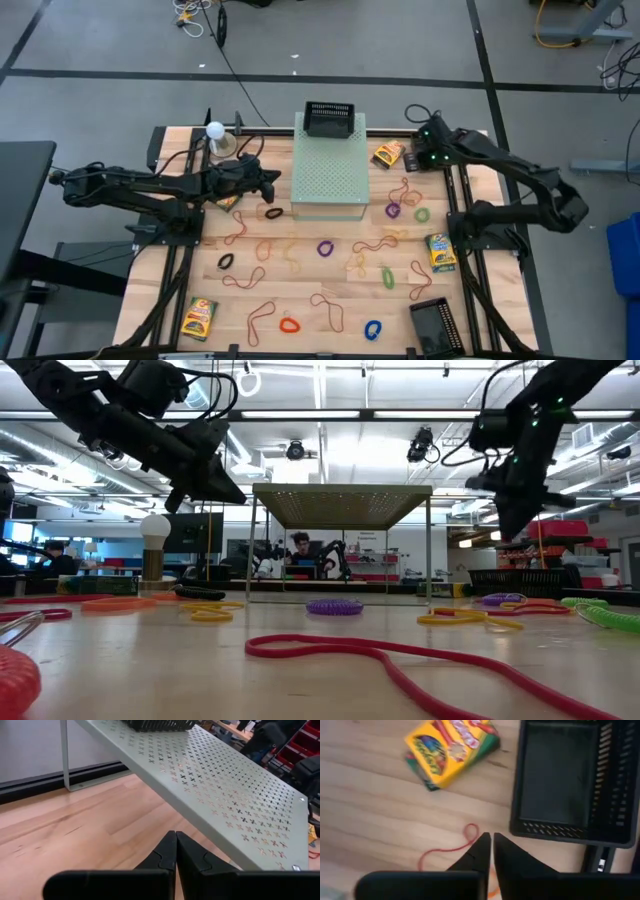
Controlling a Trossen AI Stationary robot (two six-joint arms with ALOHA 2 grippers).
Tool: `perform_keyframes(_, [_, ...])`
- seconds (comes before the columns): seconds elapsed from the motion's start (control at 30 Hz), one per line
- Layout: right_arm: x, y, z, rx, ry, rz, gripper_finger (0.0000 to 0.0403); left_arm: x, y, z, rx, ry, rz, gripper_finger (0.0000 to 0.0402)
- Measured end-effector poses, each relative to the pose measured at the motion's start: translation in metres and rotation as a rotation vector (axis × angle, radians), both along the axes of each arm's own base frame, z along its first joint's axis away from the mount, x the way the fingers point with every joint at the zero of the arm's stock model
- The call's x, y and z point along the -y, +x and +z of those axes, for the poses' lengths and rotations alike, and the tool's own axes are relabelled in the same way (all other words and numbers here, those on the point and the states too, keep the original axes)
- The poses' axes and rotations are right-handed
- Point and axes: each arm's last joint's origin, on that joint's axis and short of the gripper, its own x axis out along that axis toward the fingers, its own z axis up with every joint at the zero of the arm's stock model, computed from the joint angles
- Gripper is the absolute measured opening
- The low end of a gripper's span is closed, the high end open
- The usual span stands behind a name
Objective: Pick & Place Office Desk Supplies
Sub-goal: Put the top black bin on the shelf
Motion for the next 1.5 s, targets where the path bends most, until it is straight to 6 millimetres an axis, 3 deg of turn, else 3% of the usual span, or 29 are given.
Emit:
perform_keyframes(0.23, [0.014,0.015,-0.027,-0.140,0.017,-0.029,0.0110,0.000,0.000,0.000,-0.077,0.115,-0.045,0.0008])
perform_keyframes(0.43, [0.024,0.022,-0.043,-0.182,0.012,-0.069,0.0124,-0.008,-0.003,0.001,-0.078,0.122,-0.053,0.0008])
perform_keyframes(0.6, [0.027,0.026,-0.051,-0.184,0.034,-0.067,0.0102,-0.014,-0.005,0.001,-0.064,0.098,-0.067,0.0008])
perform_keyframes(0.9, [0.026,0.025,-0.046,-0.175,0.035,-0.084,0.0014,-0.019,-0.007,0.004,-0.041,0.109,0.074,0.0008])
perform_keyframes(1.03, [0.023,0.025,-0.020,-0.133,0.037,-0.108,0.0013,-0.024,-0.009,0.004,-0.062,0.134,0.103,0.0008])
perform_keyframes(1.17, [0.005,0.032,0.028,-0.085,0.018,-0.133,0.0012,-0.031,-0.012,0.004,-0.076,0.144,0.110,0.0008])
perform_keyframes(1.33, [-0.037,0.050,0.094,0.022,0.008,-0.169,0.0010,-0.041,-0.016,0.004,-0.120,0.191,0.113,0.0008])
perform_keyframes(1.5, [-0.086,0.080,0.143,0.171,0.032,-0.179,0.0011,-0.052,-0.023,0.004,-0.134,0.197,0.162,0.0008])
